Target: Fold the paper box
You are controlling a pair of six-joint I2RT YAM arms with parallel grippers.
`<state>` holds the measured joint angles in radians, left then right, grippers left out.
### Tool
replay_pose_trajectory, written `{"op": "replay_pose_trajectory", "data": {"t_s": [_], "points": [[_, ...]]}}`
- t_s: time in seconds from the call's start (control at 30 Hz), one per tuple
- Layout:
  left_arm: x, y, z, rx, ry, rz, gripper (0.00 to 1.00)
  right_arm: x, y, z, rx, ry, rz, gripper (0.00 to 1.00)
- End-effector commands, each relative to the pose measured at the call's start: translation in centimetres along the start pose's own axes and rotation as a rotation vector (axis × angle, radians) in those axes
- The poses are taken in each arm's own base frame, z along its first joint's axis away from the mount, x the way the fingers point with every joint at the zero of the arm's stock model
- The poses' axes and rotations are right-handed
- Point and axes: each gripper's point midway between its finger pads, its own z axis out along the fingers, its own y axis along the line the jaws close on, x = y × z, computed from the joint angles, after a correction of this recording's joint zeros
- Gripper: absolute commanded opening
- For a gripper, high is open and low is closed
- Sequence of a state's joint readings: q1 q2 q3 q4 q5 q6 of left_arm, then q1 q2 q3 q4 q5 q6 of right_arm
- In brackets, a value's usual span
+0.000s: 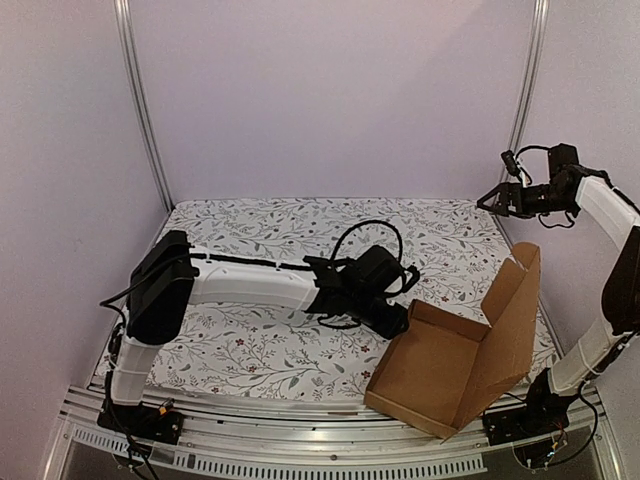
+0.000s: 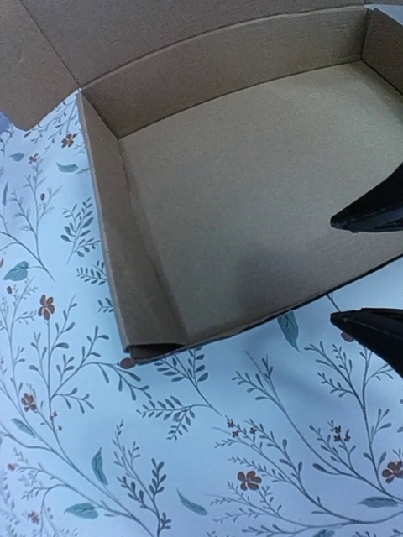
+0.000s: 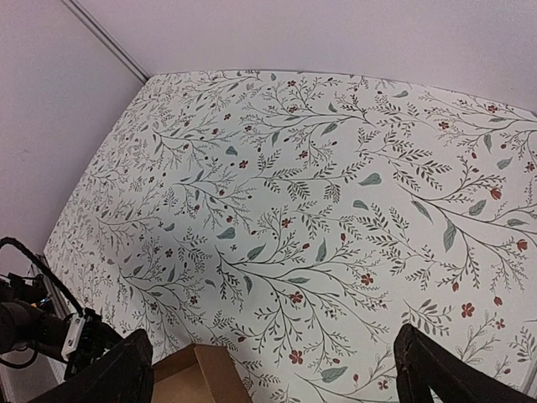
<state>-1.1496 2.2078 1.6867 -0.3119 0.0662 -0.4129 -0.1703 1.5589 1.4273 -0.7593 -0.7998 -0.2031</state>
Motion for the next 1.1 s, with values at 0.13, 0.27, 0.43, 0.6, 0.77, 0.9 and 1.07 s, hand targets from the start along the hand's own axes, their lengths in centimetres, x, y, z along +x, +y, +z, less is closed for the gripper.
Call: {"op": "replay_pose_trajectory", "data": {"t_s": [0.13, 0.27, 0.43, 0.6, 0.77, 0.9, 1.07], "points": [[2.0, 2.5, 2.1, -0.117, 0.114, -0.043, 0.25, 1.0, 0.4, -0.5, 0.021, 0.013, 0.000, 0.99], [1.9, 3.8, 1.8, -0.168, 0.102, -0.090, 0.15, 0.8, 0.6, -1.0, 0.039, 0.005, -0.010, 0.99], [0.9, 5.7, -0.7, -0.196, 0.024, -0.246, 0.02, 0.2, 0.8, -1.5, 0.051, -0.013, -0.024, 0.99], [0.2, 10.4, -6.9, -0.316, -0.207, -0.541, 0.00, -0.4, 0.3, -1.4, 0.069, -0.029, -0.009, 0.99], [1.9, 13.6, -12.3, -0.370, -0.476, -0.909, 0.00, -0.3, -0.9, -0.9, 0.100, -0.038, 0.024, 0.99], [4.4, 14.3, -14.0, -0.389, -0.641, -1.112, 0.00, 0.1, -1.5, -0.7, 0.128, -0.040, 0.071, 0.99], [4.7, 13.0, -13.3, -0.354, -0.688, -1.152, 0.24, 0.7, -0.8, -0.7, 0.097, -0.036, 0.055, 0.99]]}}
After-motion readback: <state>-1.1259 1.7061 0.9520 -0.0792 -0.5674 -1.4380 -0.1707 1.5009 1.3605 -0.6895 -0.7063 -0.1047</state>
